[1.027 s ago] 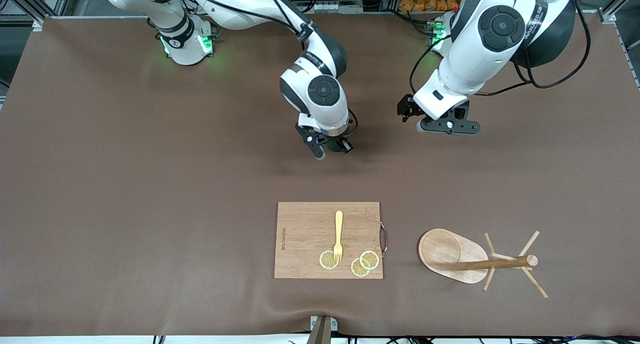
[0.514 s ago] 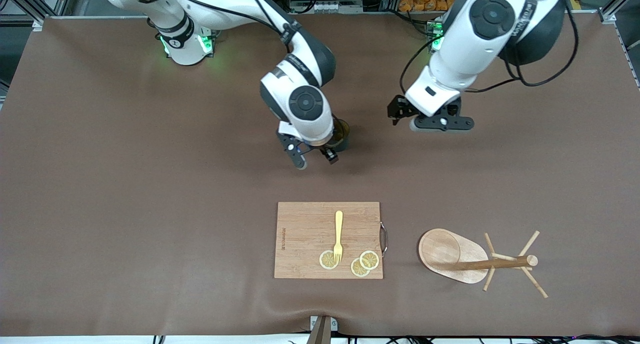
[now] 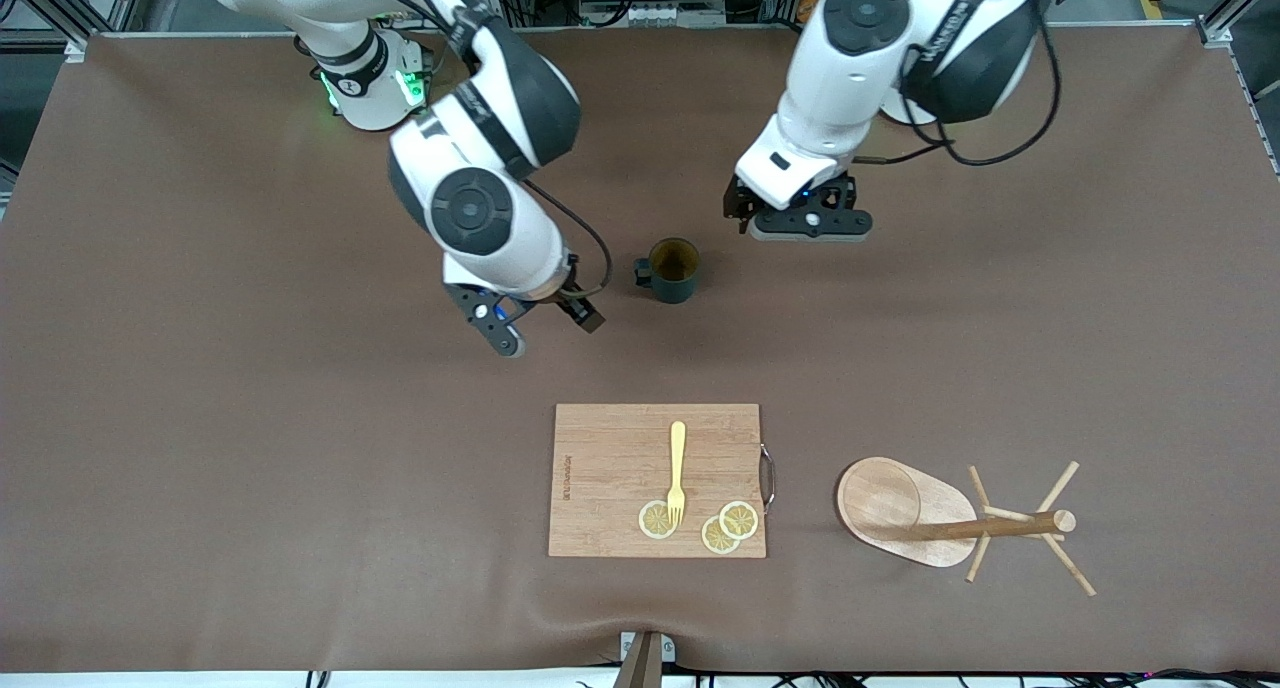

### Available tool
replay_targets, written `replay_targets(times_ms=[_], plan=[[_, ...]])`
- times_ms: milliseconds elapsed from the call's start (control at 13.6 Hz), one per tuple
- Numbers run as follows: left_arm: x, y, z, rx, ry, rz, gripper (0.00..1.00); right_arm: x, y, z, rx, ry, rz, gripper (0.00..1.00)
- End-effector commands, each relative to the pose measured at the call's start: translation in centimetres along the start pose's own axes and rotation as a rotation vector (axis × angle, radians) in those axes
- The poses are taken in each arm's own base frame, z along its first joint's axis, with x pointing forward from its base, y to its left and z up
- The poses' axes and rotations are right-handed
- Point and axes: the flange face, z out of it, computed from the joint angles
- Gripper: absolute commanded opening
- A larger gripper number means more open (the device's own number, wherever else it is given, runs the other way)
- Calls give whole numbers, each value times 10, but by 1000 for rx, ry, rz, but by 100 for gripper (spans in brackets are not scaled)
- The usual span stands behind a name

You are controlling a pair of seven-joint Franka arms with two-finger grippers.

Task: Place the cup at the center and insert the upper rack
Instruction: 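Withdraw the right gripper while the left gripper reaches the mug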

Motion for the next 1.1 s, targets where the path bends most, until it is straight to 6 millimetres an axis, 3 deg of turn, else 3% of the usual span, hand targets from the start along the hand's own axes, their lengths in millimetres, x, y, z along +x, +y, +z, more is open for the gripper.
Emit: replay_targets(times_ms=[0,220,587,734,880,1027], plan=[[-25,58,31,75,54,-46,100,35,33,-33,-2,-34,-121,100],[-64,112,55,111,100,-79,100,94,74,-67,18,-44,-245,100],[-158,193,76,91,200,-115,100,164,127,-94,47,-46,-319,100],[-184,216,91,91,248,-131,100,200,151,-106,70,-35,-358,100],[-203,232,118,104,327,-163,100,233,175,-115,77,-11,-494,100],[-206,238,144,91,412,-198,100,257,194,-120,91,-6,-530,100]])
